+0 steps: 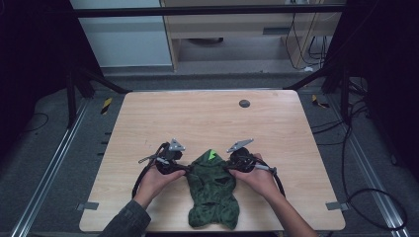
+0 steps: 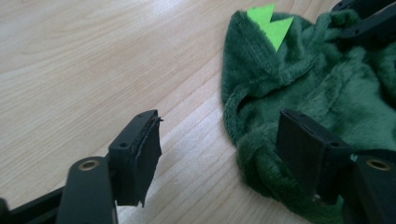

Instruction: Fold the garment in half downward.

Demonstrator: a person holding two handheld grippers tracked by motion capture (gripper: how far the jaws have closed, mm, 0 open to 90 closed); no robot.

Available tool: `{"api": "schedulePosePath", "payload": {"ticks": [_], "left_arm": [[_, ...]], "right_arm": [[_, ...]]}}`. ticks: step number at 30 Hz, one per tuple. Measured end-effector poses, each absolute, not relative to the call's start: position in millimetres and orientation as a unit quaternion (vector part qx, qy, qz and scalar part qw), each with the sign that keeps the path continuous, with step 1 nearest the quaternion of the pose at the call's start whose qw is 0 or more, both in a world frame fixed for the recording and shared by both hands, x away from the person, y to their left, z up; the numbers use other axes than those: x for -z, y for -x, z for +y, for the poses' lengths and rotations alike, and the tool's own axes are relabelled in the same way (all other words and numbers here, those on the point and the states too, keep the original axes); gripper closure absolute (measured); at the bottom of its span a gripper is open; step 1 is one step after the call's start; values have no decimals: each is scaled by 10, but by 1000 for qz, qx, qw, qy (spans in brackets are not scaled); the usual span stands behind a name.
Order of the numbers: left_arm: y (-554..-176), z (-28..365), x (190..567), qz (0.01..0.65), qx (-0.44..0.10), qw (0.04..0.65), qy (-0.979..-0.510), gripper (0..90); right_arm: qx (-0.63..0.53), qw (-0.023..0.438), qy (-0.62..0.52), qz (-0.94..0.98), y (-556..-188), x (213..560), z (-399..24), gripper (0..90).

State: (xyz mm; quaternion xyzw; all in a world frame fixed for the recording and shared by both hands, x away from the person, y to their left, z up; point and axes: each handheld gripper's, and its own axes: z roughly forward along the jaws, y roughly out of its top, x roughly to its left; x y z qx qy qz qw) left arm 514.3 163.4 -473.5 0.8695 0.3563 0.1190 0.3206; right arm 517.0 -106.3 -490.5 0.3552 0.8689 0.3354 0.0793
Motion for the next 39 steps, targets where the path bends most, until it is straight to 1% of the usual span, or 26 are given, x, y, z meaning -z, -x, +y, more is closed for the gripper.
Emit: {"api": "schedulePosePath", "payload": {"ticks": [8, 12, 13, 16, 21, 27, 31, 39], "left_arm": [[-5126, 1607, 4815, 350, -100, 314, -877, 358], [-5123, 1593, 4853, 345, -90, 309, -882, 404], [-5118, 1589, 4858, 345, -87, 310, -882, 439], [-5100, 1572, 4856, 338, -82, 310, -885, 497], [-5071, 1549, 4849, 326, -72, 312, -890, 659], [-5059, 1550, 4858, 322, -66, 317, -890, 760], [-5056, 1550, 4859, 320, -65, 318, -890, 788], [-5068, 1558, 4846, 319, -61, 321, -890, 817]], "right_arm": [[-338, 78, -357, 867, -5173, 4910, -1070, 722], [-338, 78, -358, 867, -5171, 4909, -1070, 724], [-338, 79, -357, 867, -5173, 4912, -1072, 729], [-339, 77, -357, 867, -5175, 4913, -1073, 736], [-339, 77, -357, 867, -5173, 4913, -1070, 747], [-340, 75, -357, 867, -5173, 4914, -1070, 759], [-340, 73, -357, 867, -5171, 4913, -1066, 771], [-338, 71, -348, 871, -5168, 4905, -1048, 840]]}}
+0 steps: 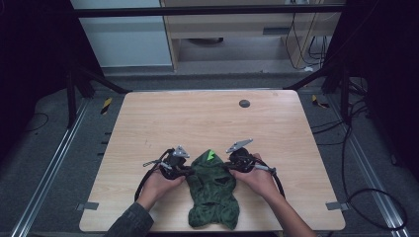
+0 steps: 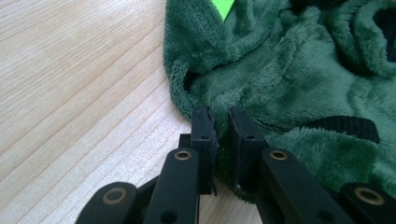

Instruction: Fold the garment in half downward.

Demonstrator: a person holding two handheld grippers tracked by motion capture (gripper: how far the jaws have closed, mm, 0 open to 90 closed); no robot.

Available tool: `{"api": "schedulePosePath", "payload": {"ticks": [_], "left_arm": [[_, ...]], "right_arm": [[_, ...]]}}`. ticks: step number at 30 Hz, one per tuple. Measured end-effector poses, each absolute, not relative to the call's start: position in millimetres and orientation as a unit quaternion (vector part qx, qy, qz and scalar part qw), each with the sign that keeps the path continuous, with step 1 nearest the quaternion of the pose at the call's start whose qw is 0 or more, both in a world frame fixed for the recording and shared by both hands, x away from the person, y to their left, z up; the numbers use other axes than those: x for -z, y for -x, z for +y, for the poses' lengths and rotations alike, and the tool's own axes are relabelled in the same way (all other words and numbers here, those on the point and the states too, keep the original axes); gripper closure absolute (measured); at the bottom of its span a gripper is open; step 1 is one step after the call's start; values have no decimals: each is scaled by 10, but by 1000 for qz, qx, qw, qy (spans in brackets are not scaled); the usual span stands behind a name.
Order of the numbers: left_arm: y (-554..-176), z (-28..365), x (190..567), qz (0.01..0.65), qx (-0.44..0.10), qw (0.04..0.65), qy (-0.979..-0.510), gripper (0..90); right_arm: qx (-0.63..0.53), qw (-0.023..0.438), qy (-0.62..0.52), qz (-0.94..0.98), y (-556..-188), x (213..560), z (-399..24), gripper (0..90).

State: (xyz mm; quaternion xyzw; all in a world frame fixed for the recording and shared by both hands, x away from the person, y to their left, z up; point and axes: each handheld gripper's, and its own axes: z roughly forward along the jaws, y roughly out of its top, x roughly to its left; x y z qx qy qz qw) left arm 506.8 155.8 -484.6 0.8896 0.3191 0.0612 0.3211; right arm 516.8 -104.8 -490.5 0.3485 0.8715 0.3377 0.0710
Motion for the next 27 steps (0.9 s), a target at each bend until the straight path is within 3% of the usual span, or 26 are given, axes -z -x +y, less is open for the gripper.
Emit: {"api": "schedulePosePath", "payload": {"ticks": [27], "left_arm": [[-5286, 1577, 4374, 318, -109, 339, -878, 820]], "right_arm": [[-356, 108, -322, 871, -5375, 4354, -1080, 849]]}}
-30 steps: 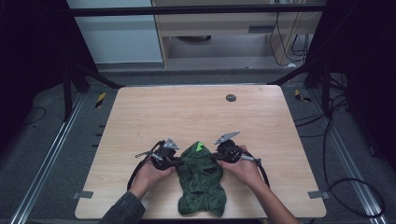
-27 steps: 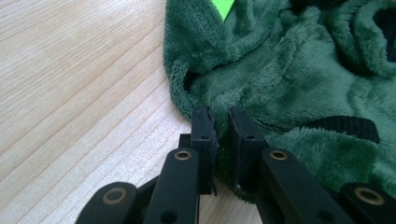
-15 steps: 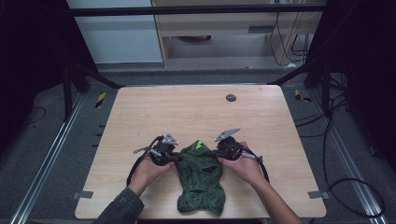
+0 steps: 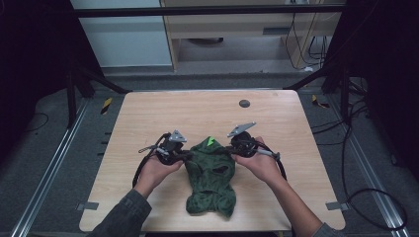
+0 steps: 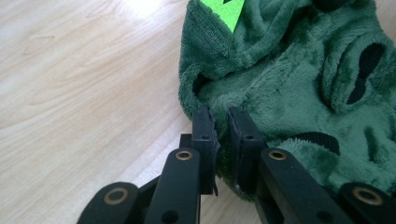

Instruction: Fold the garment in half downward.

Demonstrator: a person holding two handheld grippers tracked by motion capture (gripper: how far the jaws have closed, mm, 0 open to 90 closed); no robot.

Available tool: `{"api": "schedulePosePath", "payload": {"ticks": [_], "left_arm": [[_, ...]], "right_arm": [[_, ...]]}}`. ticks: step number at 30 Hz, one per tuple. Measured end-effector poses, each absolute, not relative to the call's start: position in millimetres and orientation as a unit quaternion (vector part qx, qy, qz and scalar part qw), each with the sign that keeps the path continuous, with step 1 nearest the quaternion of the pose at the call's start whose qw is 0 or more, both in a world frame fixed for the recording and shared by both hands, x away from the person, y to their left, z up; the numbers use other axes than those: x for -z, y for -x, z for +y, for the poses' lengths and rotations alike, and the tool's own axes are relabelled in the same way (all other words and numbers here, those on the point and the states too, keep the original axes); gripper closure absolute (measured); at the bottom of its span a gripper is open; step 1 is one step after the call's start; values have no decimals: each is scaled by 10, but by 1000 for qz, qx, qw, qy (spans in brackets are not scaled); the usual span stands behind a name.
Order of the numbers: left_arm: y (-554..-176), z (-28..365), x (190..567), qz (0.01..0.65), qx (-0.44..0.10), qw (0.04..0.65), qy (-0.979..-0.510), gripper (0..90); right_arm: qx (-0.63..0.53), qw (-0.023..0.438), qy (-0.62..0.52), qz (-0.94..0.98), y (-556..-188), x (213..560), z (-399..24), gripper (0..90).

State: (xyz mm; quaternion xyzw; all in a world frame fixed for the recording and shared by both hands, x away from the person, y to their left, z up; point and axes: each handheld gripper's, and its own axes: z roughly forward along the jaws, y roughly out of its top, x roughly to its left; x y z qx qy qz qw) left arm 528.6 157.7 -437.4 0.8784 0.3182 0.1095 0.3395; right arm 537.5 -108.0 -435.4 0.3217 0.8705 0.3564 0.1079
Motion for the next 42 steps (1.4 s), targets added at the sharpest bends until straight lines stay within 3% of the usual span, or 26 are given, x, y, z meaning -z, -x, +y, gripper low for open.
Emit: {"api": "schedulePosePath", "payload": {"ticks": [42], "left_arm": [[-5622, 1499, 3955, 325, -161, 356, -861, 819]], "right_arm": [[-366, 156, -318, 861, -5766, 3906, -1092, 848]]}}
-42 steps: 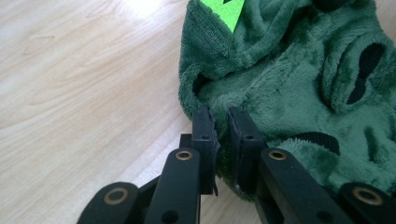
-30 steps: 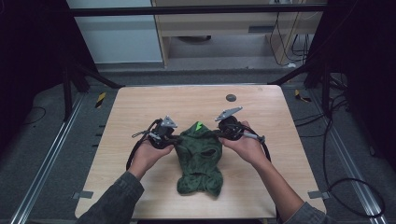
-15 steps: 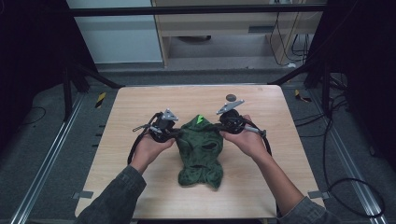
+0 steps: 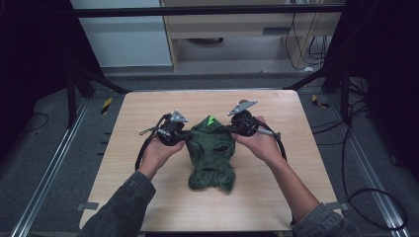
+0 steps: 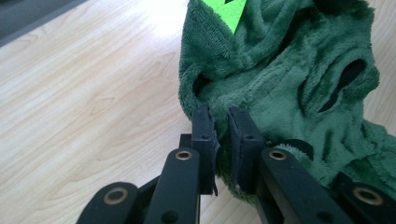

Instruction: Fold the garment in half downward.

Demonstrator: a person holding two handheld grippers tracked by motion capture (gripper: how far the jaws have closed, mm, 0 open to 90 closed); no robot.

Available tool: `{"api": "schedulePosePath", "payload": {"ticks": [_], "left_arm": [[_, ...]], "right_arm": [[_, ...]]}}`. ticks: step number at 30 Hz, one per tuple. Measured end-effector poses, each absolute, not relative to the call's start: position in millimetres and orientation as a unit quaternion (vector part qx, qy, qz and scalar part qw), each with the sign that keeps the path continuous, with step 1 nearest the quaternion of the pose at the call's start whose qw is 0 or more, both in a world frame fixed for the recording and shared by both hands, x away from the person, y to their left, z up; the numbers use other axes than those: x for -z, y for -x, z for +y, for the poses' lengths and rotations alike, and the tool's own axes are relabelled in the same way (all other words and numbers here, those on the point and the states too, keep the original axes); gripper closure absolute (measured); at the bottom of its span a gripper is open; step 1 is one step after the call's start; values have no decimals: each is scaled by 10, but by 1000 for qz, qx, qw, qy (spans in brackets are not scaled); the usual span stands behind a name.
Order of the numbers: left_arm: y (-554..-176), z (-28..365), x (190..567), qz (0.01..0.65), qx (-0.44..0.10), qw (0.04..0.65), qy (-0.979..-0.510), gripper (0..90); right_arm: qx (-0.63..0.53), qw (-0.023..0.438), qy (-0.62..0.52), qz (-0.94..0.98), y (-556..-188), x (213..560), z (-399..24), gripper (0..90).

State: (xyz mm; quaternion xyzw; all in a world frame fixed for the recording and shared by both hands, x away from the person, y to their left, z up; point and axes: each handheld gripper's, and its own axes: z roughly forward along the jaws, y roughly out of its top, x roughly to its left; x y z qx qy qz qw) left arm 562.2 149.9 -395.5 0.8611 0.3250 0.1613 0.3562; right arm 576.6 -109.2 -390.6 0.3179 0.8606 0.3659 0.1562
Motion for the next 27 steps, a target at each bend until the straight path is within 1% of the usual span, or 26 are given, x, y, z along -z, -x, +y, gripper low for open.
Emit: {"api": "schedulePosePath", "payload": {"ticks": [12, 15, 27], "left_arm": [[-5705, 1482, 3853, 321, -183, 352, -860, 818], [-5725, 1483, 3857, 321, -181, 352, -860, 816], [-5516, 1449, 3953, 302, -175, 350, -869, 807]], "right_arm": [[-362, 173, -316, 860, -5847, 3802, -1031, 848], [-359, 180, -312, 861, -5846, 3798, -1024, 848], [-351, 189, -295, 869, -5615, 3926, -1075, 845]]}}
